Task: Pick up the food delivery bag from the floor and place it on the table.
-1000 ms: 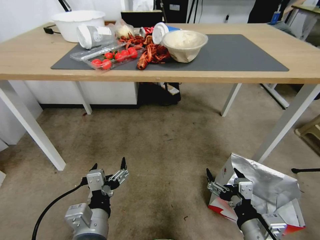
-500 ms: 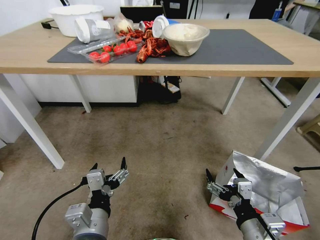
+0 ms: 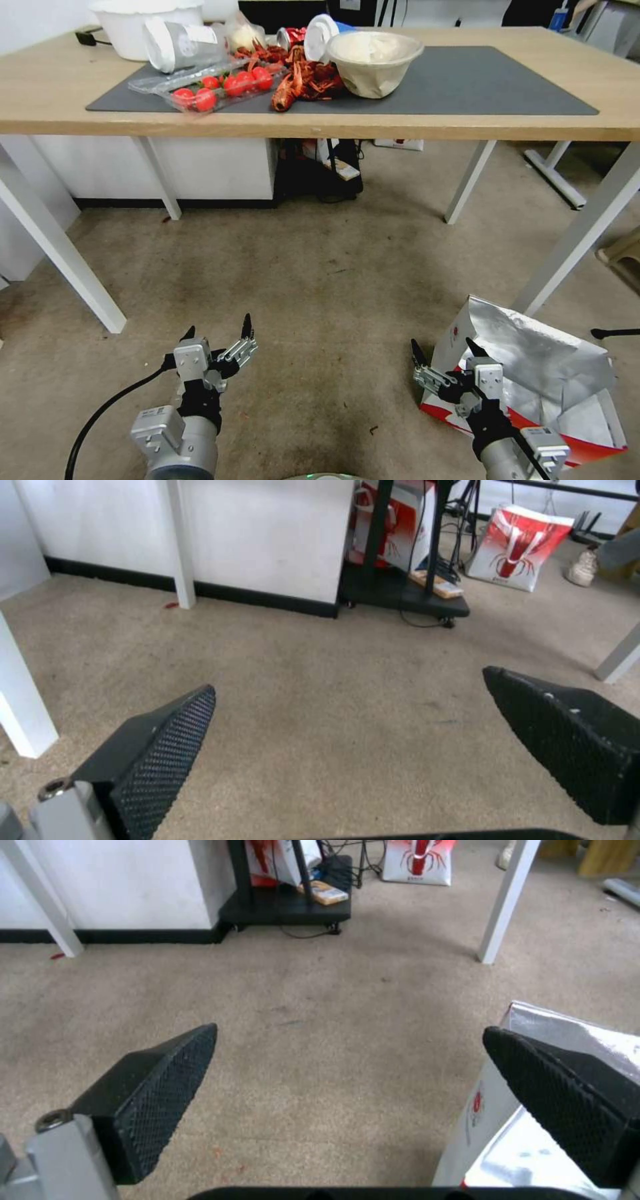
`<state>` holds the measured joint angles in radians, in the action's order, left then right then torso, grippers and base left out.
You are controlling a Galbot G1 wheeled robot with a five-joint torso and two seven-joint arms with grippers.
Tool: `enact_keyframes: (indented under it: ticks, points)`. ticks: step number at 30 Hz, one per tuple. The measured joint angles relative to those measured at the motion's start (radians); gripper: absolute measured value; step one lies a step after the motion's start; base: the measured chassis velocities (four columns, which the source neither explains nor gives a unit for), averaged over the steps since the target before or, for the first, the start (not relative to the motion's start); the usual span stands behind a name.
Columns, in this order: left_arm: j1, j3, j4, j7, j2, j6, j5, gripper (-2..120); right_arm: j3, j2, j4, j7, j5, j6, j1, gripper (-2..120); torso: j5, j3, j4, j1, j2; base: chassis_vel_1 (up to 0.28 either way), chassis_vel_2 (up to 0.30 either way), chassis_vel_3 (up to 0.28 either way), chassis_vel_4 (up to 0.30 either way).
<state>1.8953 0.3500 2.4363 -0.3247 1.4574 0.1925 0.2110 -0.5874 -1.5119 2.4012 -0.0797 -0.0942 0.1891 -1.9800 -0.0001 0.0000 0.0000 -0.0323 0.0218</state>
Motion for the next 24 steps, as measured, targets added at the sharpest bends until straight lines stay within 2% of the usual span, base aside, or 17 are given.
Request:
enact_keyframes:
  ticks: [4, 5, 6, 11, 14, 15, 18, 19, 21, 22, 24]
  points:
    - [-0.002, 0.000, -0.005, 0.001, 0.001, -0.010, 0.000, 100, -0.007, 0.010, 0.002, -0.001, -0.004, 0.000, -0.002, 100, 0.0002, 0.000, 0.0000, 0.000, 0.001, 0.000, 0.000, 0.000, 0.000]
    - [-0.004, 0.001, -0.011, 0.004, 0.002, -0.023, -0.002, 100, -0.007, 0.010, 0.002, -0.001, -0.004, 0.000, -0.002, 100, 0.0001, 0.000, 0.0000, 0.000, 0.002, 0.000, 0.000, 0.000, 0.000]
    - [-0.010, 0.008, -0.035, 0.018, 0.001, -0.081, -0.010, 100, -0.009, 0.014, 0.004, -0.005, -0.006, 0.000, 0.000, 100, 0.0000, 0.000, -0.0001, 0.000, 0.003, 0.000, 0.000, 0.000, 0.000]
    - [-0.021, 0.011, -0.049, 0.040, -0.010, -0.111, -0.013, 100, -0.043, 0.066, 0.011, -0.044, -0.043, -0.018, 0.018, 100, 0.0000, 0.000, -0.0002, -0.001, 0.006, 0.000, 0.000, 0.000, 0.000]
    - [-0.020, 0.012, -0.056, 0.052, -0.016, -0.113, -0.029, 100, -0.106, 0.180, -0.009, -0.106, -0.124, -0.079, 0.048, 100, 0.0004, 0.000, -0.0001, -0.001, 0.007, 0.000, 0.000, 0.000, 0.000]
    - [-0.020, 0.012, -0.056, 0.052, -0.016, -0.113, -0.029, 100, -0.106, 0.180, -0.009, -0.106, -0.124, -0.079, 0.048, 100, 0.0004, 0.000, -0.0001, -0.001, 0.007, 0.000, 0.000, 0.000, 0.000]
    - [-0.017, 0.013, -0.061, 0.061, -0.021, -0.119, -0.041, 100, -0.232, 0.344, -0.083, -0.184, -0.250, -0.126, 0.104, 100, 0.0009, 0.000, 0.0001, -0.001, 0.008, 0.000, 0.000, 0.000, 0.000]
    - [-0.017, 0.013, -0.061, 0.061, -0.021, -0.119, -0.041, 100, -0.232, 0.344, -0.083, -0.184, -0.250, -0.126, 0.104, 100, 0.0009, 0.000, 0.0001, -0.001, 0.008, 0.000, 0.000, 0.000, 0.000]
    - [-0.016, 0.017, -0.063, 0.075, -0.021, -0.135, -0.041, 100, -0.336, 0.483, -0.192, -0.285, -0.346, -0.159, 0.151, 100, 0.0008, 0.000, 0.0000, -0.001, 0.008, 0.000, 0.000, 0.000, 0.000]
    - [-0.016, 0.017, -0.063, 0.075, -0.021, -0.135, -0.041, 100, -0.336, 0.483, -0.192, -0.285, -0.346, -0.159, 0.151, 100, 0.0008, 0.000, 0.0000, -0.001, 0.008, 0.000, 0.000, 0.000, 0.000]
    - [-0.014, 0.021, -0.062, 0.078, -0.020, -0.139, -0.042, 100, -0.407, 0.626, -0.305, -0.407, -0.428, -0.198, 0.188, 100, 0.0005, 0.000, 0.0001, -0.001, 0.009, 0.000, 0.000, 0.000, 0.000]
